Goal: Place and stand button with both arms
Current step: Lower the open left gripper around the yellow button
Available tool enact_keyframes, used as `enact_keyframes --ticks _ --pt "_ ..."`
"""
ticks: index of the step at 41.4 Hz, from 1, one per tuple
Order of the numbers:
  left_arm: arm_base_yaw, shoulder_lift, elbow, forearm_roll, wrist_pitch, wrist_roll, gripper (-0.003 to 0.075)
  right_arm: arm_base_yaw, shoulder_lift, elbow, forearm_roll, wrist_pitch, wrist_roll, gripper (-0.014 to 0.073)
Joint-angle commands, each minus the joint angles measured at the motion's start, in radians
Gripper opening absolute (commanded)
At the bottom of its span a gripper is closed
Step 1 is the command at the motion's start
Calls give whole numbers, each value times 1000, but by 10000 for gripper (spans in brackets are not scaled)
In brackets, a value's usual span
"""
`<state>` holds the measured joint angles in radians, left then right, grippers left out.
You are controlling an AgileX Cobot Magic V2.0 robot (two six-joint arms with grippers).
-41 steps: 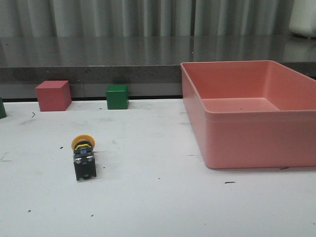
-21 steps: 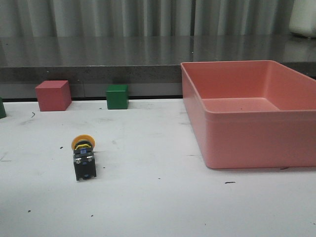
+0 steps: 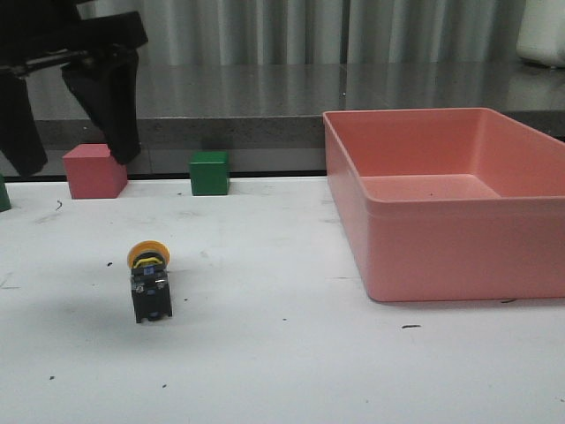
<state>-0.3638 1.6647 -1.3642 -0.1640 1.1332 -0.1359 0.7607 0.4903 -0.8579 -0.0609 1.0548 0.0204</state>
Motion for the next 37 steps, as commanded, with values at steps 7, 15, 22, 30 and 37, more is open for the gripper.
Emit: enact_keyframes --ticks 7,15,22,30,37 --pt "-8 98 -135 -2 41 -58 569 -4 5 -22 -7 -61 -11 472" --pt "-8 189 -193 -1 70 -91 569 -4 5 -22 -7 -61 -11 472" --pt "-8 263 -229 -3 77 -109 568 -4 5 -22 -7 -61 -11 472" --pt "-8 334 -279 -11 102 -117 568 -4 5 -22 -7 -61 -11 472" --pt "-8 374 -292 -19 107 -117 568 -4 5 -22 -7 -61 -11 472"
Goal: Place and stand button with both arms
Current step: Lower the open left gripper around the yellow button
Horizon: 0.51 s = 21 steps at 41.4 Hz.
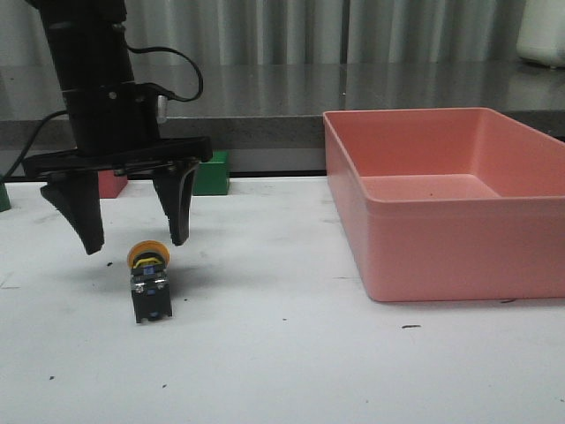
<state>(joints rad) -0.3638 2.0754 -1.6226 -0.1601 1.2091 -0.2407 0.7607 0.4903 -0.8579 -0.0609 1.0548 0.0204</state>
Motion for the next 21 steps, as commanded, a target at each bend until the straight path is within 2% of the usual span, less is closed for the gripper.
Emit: enact_keyframes --ticks 1,18,21 --pt "-8 -33 -34 -23 32 -12 568 -4 5 -22 -7 -61 -11 472" --pt "-9 32 -34 -60 55 -12 565 -4 5 -22 -7 -61 -11 472" --pt "-11 37 -34 -60 55 -12 537 -4 5 -22 -7 -61 -11 472"
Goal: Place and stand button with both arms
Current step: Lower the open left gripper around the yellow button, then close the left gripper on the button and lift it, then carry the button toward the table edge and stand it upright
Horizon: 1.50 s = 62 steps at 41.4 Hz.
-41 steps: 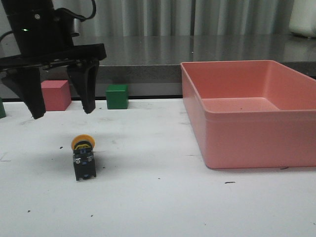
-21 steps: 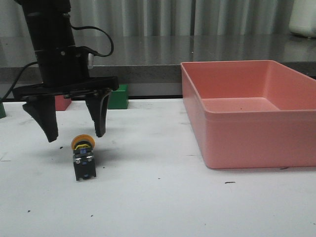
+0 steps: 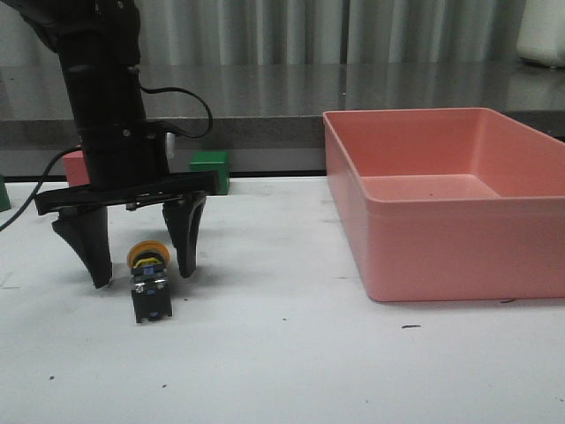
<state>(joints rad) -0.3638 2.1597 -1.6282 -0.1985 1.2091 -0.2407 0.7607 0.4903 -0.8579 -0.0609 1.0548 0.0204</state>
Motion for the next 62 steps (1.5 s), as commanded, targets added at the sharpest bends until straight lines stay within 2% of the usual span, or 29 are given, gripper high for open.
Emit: enact_keyframes --ticks 1,7,10,13,25,37,43,51,55,62 --pt "-11 -47 -28 -22 55 -12 512 -4 5 -22 -7 -61 -11 472" --pt "-11 -47 -29 -22 55 -12 335 -4 5 -22 -7 -61 -11 472" --pt "-11 -47 -29 -22 55 -12 271 -4 5 -22 -7 -61 -11 472" --pt "-11 -47 -31 -22 55 -10 241 -4 5 -22 -7 -61 -11 472" --pt "-11 -101 -31 -1 55 54 241 -4 5 -22 -7 -61 -11 472" --pt "-10 -270 -9 182 13 73 241 -4 5 -22 -7 -61 -11 472" --pt "8 -392 82 188 -113 154 241 -4 5 -22 -7 -61 -11 472" --pt "85 -573 270 188 -309 241 241 -4 5 -22 -7 -61 -11 472" --pt "127 -681 395 188 -474 285 241 -4 5 -22 -7 -61 -11 472" --pt "144 -841 596 199 -763 359 241 -4 5 -22 -7 -61 -11 472"
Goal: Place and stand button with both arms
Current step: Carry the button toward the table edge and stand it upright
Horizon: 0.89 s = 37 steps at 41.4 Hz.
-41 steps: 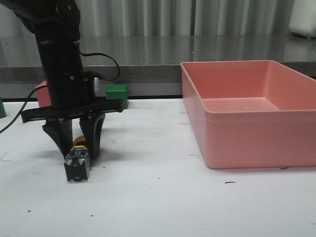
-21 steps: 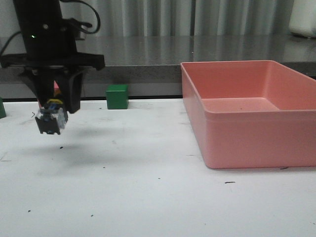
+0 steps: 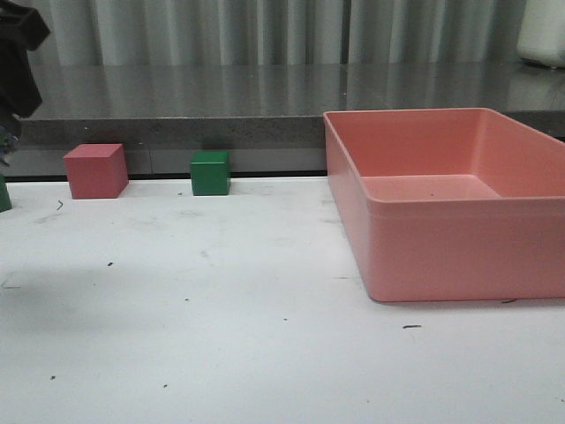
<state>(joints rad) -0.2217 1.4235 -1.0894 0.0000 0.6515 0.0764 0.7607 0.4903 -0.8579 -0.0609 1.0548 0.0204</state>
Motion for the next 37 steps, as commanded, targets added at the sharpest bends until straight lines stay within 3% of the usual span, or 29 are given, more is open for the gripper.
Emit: enact_keyframes --ticks 1,23,37 --pt "2 -123 83 0 -240 51 241 -4 5 -22 -7 -61 -11 472" --pt "-4 -434 691 -25 -1136 66 241 -4 5 -22 -7 -61 -11 472" --pt "-11 -374 762 -132 -1333 33 241 -4 5 -22 -7 -61 -11 472"
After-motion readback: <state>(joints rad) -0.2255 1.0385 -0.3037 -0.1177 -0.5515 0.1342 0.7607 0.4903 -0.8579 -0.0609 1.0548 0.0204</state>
